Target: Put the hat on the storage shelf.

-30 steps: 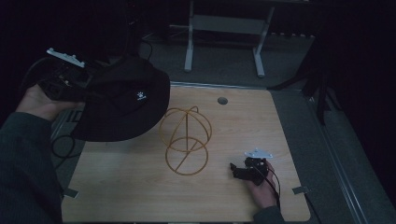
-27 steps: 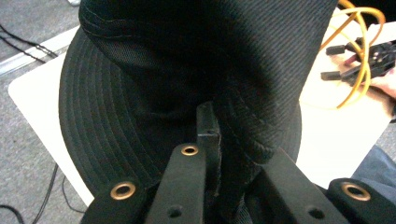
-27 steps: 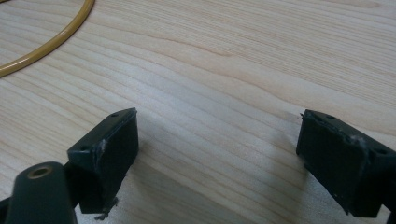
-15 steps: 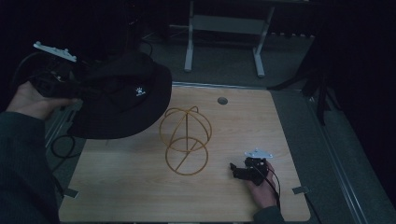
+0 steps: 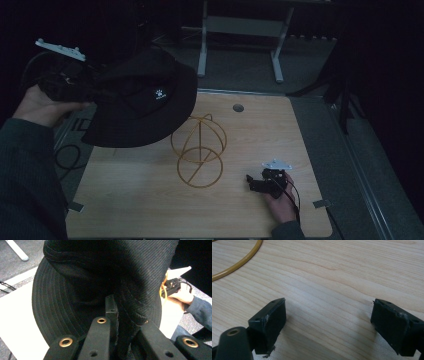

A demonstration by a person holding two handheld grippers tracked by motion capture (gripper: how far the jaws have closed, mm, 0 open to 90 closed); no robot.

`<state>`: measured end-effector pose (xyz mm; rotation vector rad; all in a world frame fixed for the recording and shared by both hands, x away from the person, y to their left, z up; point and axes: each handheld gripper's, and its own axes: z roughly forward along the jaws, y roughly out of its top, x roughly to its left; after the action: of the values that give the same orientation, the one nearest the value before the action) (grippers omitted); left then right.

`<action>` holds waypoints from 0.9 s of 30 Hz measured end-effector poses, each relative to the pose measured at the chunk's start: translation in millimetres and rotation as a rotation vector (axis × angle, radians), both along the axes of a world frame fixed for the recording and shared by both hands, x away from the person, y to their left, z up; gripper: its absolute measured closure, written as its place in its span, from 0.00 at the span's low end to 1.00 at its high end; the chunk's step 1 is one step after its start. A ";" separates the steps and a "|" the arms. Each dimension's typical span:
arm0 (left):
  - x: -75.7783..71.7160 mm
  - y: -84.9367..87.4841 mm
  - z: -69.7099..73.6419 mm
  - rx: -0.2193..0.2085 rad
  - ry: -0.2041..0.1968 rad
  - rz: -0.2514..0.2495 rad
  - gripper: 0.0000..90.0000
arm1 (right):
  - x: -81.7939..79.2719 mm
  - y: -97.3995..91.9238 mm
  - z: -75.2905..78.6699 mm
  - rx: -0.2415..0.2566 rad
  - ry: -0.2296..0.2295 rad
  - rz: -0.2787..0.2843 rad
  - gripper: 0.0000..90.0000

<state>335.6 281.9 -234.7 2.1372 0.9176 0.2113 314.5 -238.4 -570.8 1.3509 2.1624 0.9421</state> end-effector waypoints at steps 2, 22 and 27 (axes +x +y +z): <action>-2.2 -2.9 2.5 -0.005 -0.001 -0.007 0.98 | 0.0 0.0 -0.1 0.000 -0.001 0.000 0.14; -0.7 -41.7 2.0 -0.009 0.023 -0.114 0.98 | 0.0 -0.1 0.1 -0.001 0.000 0.001 0.14; 2.2 -51.0 -1.7 0.003 0.029 -0.129 0.98 | 0.0 -0.1 0.1 -0.002 0.001 0.001 0.14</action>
<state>337.9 230.8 -236.4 2.1983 0.7934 0.1168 314.5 -238.5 -570.7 1.3494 2.1644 0.9402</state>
